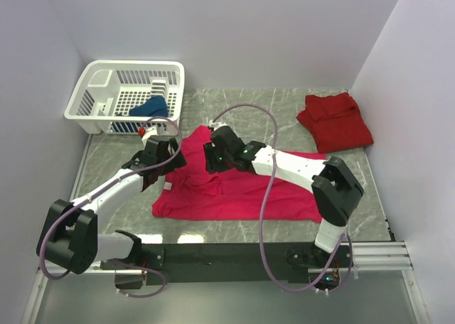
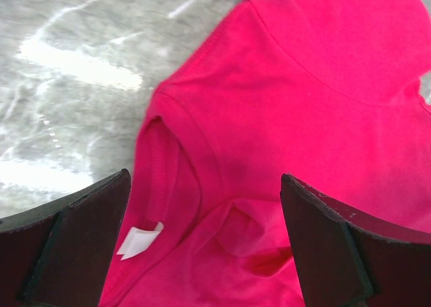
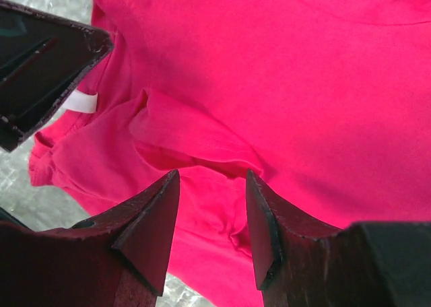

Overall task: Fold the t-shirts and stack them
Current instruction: Fold the tshirt

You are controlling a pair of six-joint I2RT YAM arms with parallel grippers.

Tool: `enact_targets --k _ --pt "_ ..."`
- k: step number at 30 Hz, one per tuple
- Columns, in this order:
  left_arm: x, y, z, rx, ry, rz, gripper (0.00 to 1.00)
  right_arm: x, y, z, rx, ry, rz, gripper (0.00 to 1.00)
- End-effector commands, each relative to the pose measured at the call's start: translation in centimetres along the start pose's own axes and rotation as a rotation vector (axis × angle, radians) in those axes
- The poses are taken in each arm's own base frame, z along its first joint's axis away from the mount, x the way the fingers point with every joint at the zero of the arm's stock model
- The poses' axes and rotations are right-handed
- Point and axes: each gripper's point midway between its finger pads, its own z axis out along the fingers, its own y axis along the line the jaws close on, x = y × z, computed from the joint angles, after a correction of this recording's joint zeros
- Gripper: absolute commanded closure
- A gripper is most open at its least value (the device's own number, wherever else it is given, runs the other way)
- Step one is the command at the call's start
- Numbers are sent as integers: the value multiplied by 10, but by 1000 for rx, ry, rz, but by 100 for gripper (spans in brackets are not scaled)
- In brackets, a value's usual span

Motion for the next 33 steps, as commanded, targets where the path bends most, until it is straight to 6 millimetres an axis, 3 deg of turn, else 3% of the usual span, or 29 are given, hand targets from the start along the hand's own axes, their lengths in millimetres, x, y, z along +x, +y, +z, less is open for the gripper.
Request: enact_targets --k 1,10,17,33 --pt "-5 -15 1 77 -13 7 1 -7 10 0 14 -14 -10 49" --pt "5 -7 -3 73 1 22 3 32 2 19 52 80 -7 49" --pt "8 -3 -7 74 5 19 3 52 -2 30 81 142 -3 49" --pt "11 -4 -10 80 13 27 4 72 -13 45 133 194 9 53"
